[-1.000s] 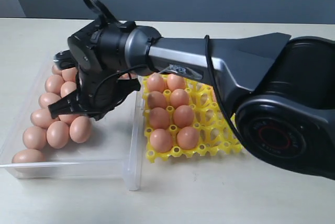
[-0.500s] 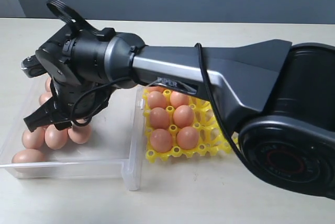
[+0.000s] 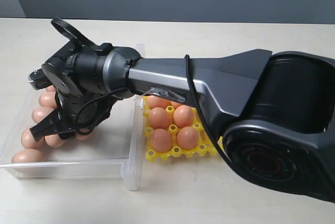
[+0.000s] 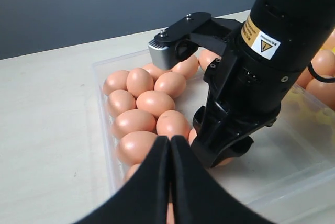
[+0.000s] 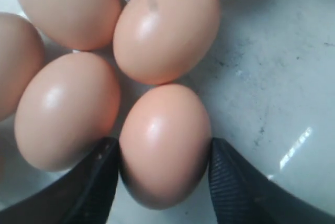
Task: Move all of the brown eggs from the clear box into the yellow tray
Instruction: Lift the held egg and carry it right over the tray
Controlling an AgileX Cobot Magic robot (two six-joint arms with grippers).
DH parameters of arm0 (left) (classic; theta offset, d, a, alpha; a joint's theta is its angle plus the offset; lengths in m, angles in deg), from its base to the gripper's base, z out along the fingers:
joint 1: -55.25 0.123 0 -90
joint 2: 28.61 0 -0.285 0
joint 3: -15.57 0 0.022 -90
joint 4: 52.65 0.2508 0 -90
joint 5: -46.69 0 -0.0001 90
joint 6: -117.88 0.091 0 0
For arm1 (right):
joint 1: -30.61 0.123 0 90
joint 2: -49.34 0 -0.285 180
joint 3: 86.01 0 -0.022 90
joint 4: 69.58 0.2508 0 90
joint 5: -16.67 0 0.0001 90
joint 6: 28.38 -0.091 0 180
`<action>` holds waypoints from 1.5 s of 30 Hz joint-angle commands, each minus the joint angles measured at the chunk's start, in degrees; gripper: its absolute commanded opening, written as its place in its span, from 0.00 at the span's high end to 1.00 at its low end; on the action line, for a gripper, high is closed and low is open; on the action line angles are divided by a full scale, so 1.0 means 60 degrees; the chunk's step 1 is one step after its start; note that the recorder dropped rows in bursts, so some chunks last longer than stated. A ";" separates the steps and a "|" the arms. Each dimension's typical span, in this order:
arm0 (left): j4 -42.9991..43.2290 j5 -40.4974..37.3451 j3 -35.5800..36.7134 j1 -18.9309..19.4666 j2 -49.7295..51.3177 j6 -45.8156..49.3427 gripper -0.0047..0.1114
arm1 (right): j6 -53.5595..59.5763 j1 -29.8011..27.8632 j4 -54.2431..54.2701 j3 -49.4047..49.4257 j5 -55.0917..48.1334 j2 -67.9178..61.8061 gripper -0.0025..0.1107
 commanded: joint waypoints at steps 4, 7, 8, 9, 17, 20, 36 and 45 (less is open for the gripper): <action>0.0000 0.0099 0.0038 -0.0012 -0.0047 -0.0024 0.96 | 0.0363 0.0034 -0.0497 0.0045 -0.0097 -0.0056 0.96; 0.0000 0.0099 0.0038 -0.0012 -0.0047 -0.0024 0.96 | 0.0342 0.0042 -0.1011 0.0045 -0.0314 0.0114 0.95; 0.0000 0.0099 0.0038 -0.0012 -0.0047 -0.0024 0.96 | 0.0269 0.0057 -0.1199 0.0045 -0.0363 0.0224 0.95; 0.0000 0.0099 0.0038 -0.0012 -0.0047 -0.0024 0.96 | 0.0093 0.0057 -0.1447 0.0045 -0.0360 0.0357 0.95; 0.0000 0.0099 0.0038 -0.0012 -0.0047 -0.0024 0.96 | -0.1009 0.0057 -0.3272 0.0045 -0.0587 0.1951 0.95; 0.0000 0.0099 0.0038 -0.0012 -0.0047 -0.0024 0.96 | -0.1678 0.0193 -0.4624 0.0082 -0.1263 0.2478 0.95; 0.0000 0.0099 0.0038 -0.0012 -0.0047 -0.0024 0.96 | -1.1956 0.0727 -1.2626 1.0610 -0.1084 0.7182 0.98; 0.0000 0.0099 0.0038 -0.0012 -0.0047 -0.0024 0.96 | -1.6511 -0.2763 -1.5812 1.3249 0.2540 0.7144 0.98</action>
